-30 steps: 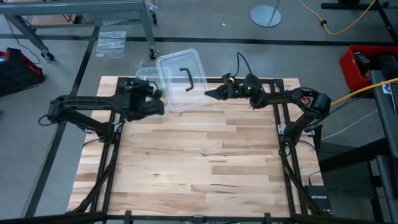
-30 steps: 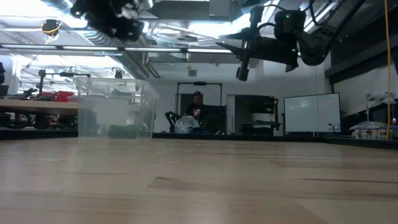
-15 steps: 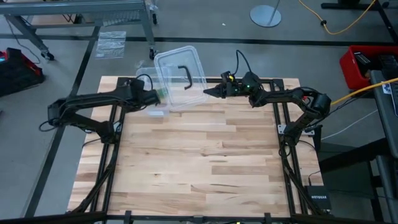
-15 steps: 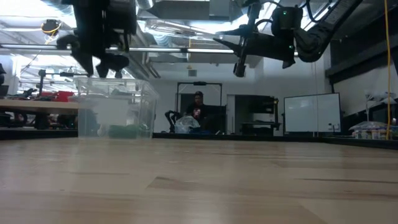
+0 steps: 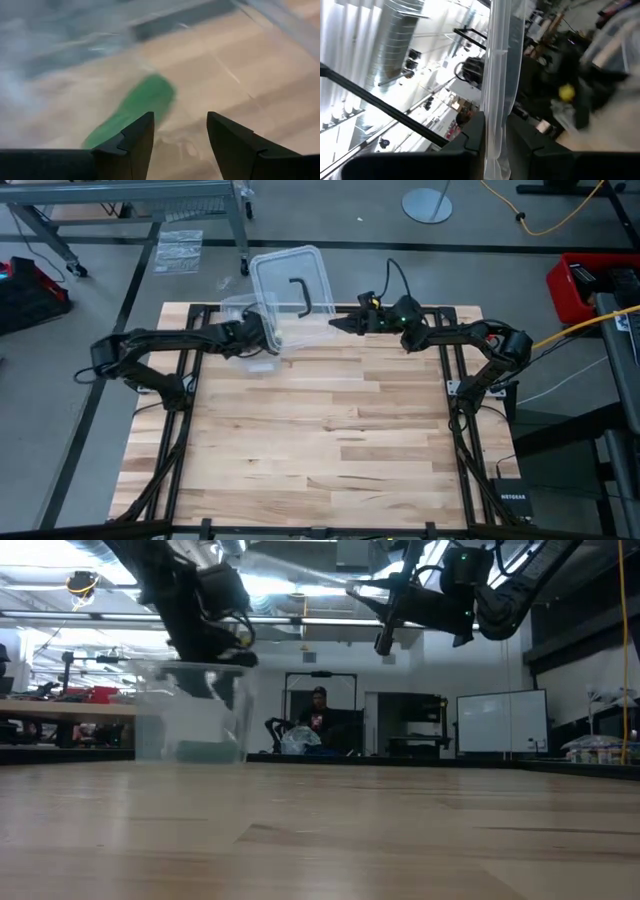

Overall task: Roll bandage
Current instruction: Close the transparent bin

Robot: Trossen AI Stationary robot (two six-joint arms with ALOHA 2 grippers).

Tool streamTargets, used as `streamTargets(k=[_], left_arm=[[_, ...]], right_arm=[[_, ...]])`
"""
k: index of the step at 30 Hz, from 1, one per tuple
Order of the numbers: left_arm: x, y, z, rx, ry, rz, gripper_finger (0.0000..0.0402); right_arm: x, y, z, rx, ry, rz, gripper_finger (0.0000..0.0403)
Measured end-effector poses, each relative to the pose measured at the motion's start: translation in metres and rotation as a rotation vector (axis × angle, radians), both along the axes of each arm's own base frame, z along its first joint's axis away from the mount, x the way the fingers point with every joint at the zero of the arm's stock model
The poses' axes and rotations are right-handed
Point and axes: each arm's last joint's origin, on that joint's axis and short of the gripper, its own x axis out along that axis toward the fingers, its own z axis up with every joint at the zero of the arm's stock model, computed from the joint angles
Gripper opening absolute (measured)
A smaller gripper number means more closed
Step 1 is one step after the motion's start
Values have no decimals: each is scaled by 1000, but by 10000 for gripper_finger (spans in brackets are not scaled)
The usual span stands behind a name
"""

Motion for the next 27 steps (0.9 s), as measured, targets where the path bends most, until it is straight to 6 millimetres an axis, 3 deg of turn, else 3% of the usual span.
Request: streamTargets(k=[8,16,22,27], left_arm=[[42,1,-25,-24,-151,-186,175],[77,8,-31,-11,-291,-391,175],[103,14,-24,39,-316,-614,175],[109,14,-3,102,-347,-651,175]], right_arm=[[-5,-3,7,-18,-65,0,53],[-5,-3,7,-19,-65,7,53],[-4,-2,9,-26,-68,15,53],[-5,-10,22,-75,-88,75,53]])
